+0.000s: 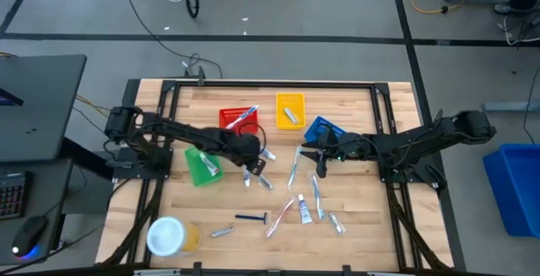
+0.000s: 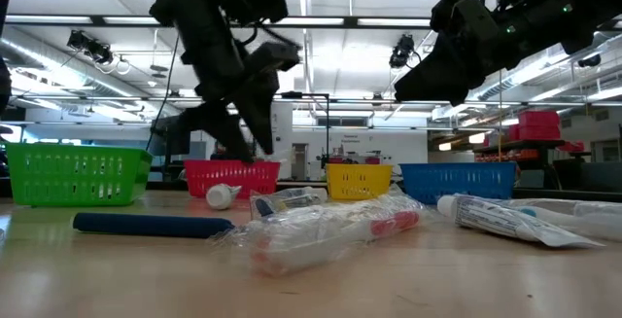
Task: Pick & Place Travel size toiletries
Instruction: Put the white toothpaste into the green bin
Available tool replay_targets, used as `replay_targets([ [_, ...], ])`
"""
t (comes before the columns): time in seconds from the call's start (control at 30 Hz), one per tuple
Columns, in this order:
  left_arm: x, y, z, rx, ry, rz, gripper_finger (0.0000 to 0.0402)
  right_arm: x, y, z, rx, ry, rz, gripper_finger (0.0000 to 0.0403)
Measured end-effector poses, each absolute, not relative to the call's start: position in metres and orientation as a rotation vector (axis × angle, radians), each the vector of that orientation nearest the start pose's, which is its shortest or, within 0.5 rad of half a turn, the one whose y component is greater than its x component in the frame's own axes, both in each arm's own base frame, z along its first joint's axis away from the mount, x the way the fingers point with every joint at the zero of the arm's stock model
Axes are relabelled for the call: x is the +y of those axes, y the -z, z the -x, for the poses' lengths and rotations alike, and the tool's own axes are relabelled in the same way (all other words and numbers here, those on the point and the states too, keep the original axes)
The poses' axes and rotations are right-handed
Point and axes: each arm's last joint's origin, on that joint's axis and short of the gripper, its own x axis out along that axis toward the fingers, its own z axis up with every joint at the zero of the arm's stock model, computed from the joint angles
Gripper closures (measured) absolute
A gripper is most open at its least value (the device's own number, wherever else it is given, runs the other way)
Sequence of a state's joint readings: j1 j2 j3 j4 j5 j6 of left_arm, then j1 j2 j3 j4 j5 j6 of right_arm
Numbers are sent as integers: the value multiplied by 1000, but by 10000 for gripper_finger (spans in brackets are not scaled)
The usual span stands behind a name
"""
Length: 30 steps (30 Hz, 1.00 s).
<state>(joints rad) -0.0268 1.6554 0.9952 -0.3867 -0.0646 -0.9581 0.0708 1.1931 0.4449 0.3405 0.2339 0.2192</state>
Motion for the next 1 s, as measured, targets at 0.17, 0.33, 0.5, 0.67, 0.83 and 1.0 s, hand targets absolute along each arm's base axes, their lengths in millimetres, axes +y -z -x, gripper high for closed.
replay_targets([
  [0.17, -10, -188, -326, 948, -413, 545, 226, 10, -188, -231, 384, 204, -154, 263],
  [0.33, -15, -182, -315, 1050, -482, 563, 213, 10, -188, -231, 386, 204, -153, 263],
  [0.5, -12, -177, -309, 1050, -606, 574, 197, 10, -188, -231, 386, 204, -153, 263],
  [0.67, -12, -165, -313, 1019, -620, 600, 193, 10, -188, -231, 386, 204, -153, 263],
  [0.83, -15, -140, -319, 1116, -592, 630, 193, 10, -188, -231, 388, 204, -153, 263],
  [1.0, -15, -129, -321, 1144, -627, 655, 200, 10, -188, -231, 390, 205, -153, 263],
])
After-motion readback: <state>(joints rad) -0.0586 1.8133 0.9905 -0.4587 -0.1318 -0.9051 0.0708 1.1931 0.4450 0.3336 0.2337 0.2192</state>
